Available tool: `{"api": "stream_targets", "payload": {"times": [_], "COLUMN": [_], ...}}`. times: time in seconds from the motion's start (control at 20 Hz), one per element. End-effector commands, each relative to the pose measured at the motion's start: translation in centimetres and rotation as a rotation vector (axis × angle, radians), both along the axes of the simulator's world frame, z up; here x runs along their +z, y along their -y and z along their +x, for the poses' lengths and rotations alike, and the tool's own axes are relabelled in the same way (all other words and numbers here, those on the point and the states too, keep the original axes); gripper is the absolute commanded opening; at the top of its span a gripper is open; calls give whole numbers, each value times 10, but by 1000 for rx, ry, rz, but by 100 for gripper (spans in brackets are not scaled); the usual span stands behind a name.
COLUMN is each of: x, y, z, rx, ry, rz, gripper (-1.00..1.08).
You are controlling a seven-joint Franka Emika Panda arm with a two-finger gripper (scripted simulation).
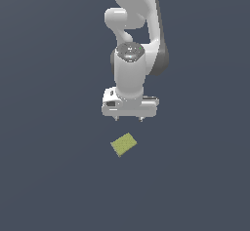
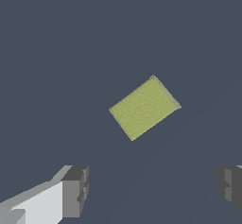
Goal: Pick up the object and move it to a goal position.
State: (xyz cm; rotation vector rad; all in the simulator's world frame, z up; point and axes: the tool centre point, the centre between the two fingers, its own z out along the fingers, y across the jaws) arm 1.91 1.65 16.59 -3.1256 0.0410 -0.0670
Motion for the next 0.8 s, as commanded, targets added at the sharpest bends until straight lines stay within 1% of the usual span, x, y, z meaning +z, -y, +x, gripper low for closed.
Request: {"api": "stream_targets", "payload": {"times": [0.0, 0.15, 0.5, 0.75], "x": [0, 2, 16, 16], "y": [0, -5, -35, -35], "z": [0, 1, 8, 8], "rx": [0, 7, 61, 59], "ry": [0, 4, 31, 30], "rz": [0, 1, 8, 8], "gripper": [100, 100, 100, 100]}}
